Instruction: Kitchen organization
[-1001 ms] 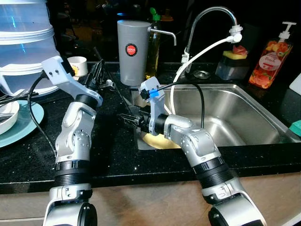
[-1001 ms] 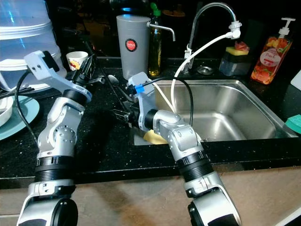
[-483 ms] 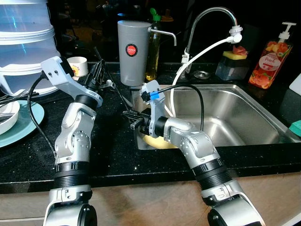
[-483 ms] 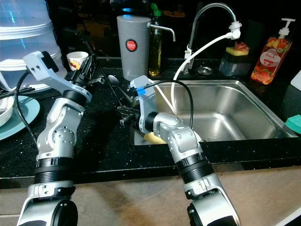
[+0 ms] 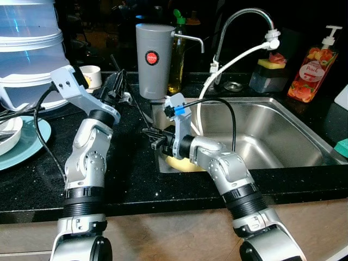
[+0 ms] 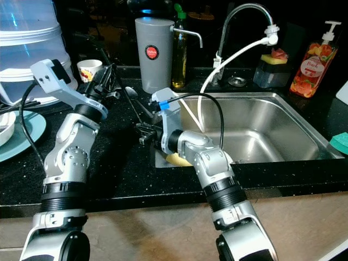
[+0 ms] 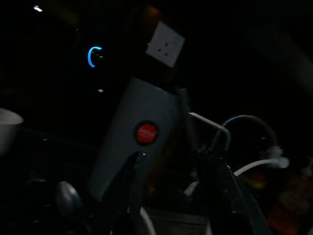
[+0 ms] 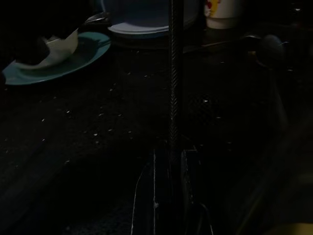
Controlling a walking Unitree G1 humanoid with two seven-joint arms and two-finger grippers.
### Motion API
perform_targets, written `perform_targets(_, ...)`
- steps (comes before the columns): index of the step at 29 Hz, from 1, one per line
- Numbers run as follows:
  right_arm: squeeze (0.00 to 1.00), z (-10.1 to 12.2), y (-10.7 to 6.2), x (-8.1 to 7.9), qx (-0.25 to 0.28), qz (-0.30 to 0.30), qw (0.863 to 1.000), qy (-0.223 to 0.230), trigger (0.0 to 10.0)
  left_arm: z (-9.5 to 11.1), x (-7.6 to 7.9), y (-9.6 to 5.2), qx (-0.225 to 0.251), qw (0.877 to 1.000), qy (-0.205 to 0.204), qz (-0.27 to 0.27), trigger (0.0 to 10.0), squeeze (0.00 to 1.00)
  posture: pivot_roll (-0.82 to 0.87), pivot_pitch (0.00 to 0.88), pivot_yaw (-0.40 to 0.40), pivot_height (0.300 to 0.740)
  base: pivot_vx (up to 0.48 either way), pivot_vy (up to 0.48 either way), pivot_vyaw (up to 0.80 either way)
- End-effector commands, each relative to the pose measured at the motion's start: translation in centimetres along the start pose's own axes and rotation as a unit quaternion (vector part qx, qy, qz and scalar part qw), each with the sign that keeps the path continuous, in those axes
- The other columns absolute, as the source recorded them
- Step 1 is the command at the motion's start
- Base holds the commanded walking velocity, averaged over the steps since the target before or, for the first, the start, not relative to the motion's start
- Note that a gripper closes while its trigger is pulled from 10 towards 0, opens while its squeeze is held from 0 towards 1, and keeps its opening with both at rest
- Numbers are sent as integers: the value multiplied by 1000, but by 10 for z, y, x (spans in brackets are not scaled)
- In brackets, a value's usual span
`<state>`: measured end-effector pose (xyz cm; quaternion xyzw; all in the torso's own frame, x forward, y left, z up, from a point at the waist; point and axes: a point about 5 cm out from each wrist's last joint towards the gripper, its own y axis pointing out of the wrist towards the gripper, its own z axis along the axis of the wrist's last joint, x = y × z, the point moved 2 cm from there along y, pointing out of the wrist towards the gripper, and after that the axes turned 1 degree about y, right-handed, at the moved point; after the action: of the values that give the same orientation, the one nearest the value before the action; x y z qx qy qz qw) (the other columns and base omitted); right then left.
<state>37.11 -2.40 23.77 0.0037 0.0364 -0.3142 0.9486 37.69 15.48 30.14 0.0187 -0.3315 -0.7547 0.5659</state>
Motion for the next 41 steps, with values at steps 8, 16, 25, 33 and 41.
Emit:
perform_targets(8, 0, -1, -7, 20, 5, -46, 999, 15, 0, 5, -6, 2, 2, 1000, 9, 17, 10000, 0, 48, 1, -9, 740, 0, 0, 0)
perform_targets(16, 0, -22, -31, 75, -47, -202, 978, 15, 0, 6, -23, -2, -2, 997, 40, 64, 10000, 0, 51, 7, -9, 740, 0, 0, 0)
perform_targets(25, 0, -37, -67, 122, -70, -352, 933, -33, 10000, -15, -30, -11, -87, 981, 166, 54, 10000, 0, 60, 12, -15, 740, 0, 0, 0)
perform_targets(33, 0, -49, -67, 123, -52, -380, 923, -31, 10000, -37, -20, -23, -143, 959, 244, -12, 10000, 0, 70, 10, -25, 740, 0, 0, 0)
perform_targets(41, 0, -53, -57, 116, -14, -372, 928, 4, 10000, -60, -19, -39, -233, 933, 270, -44, 10000, 0, 72, 9, -22, 740, 0, 0, 0)
